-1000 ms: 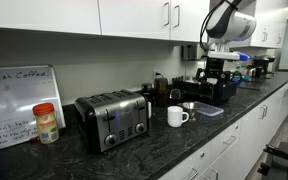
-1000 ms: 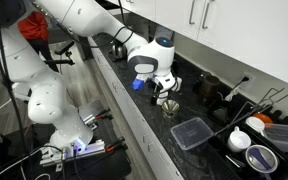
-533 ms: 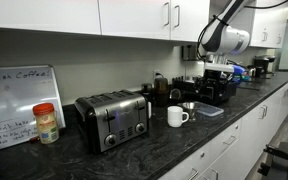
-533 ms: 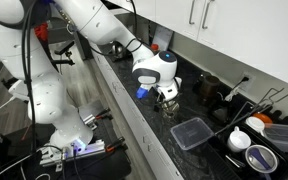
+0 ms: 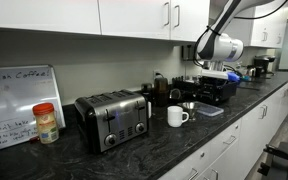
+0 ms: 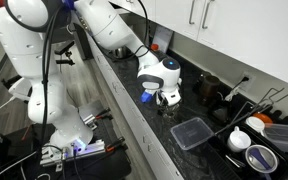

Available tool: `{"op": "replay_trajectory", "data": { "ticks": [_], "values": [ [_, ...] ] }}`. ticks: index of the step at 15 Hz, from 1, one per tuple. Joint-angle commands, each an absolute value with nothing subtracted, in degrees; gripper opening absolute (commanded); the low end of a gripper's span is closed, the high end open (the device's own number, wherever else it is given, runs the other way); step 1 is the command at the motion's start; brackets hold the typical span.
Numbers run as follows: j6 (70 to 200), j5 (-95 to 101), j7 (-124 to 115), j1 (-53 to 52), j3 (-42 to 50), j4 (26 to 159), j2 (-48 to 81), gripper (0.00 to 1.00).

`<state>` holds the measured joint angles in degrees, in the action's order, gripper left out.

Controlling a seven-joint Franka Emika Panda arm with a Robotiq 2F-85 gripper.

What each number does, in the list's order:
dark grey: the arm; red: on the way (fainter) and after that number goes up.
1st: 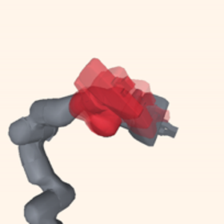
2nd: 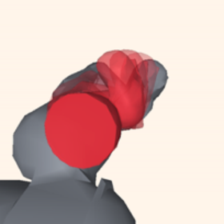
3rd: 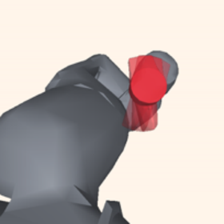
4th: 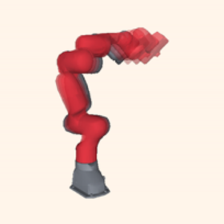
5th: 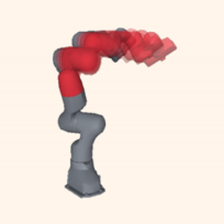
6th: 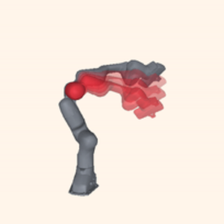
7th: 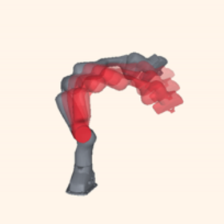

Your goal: Pick the funnel and put it on top of the cup on the counter

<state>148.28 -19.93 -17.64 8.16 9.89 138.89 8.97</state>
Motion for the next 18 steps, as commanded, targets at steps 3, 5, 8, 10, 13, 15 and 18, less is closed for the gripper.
{"op": "replay_trajectory", "data": {
  "ticks": [3, 5, 8, 10, 13, 15, 18],
  "values": [
    [150.3, -28.1, -11.6, 9.9, 8.1, 135.8, 12.3, 1.0],
    [150.7, -30.9, -9.3, 10.4, 7.8, 135.7, 12.4, 1.0],
    [151.5, -34.2, -6.0, 11.1, 7.7, 136.1, 12.6, 1.0],
    [152.1, -35.9, -4.2, 11.5, 7.8, 136.5, 13.0, 1.0],
    [152.6, -37.8, -2.3, 12.2, 7.9, 136.8, 13.9, 1.0],
    [150.9, -35.4, -4.6, 11.6, 8.6, 136.8, 13.1, 1.0],
    [150.9, -35.4, -4.5, 11.8, 8.6, 136.8, 13.7, 1.0]
  ]
}}
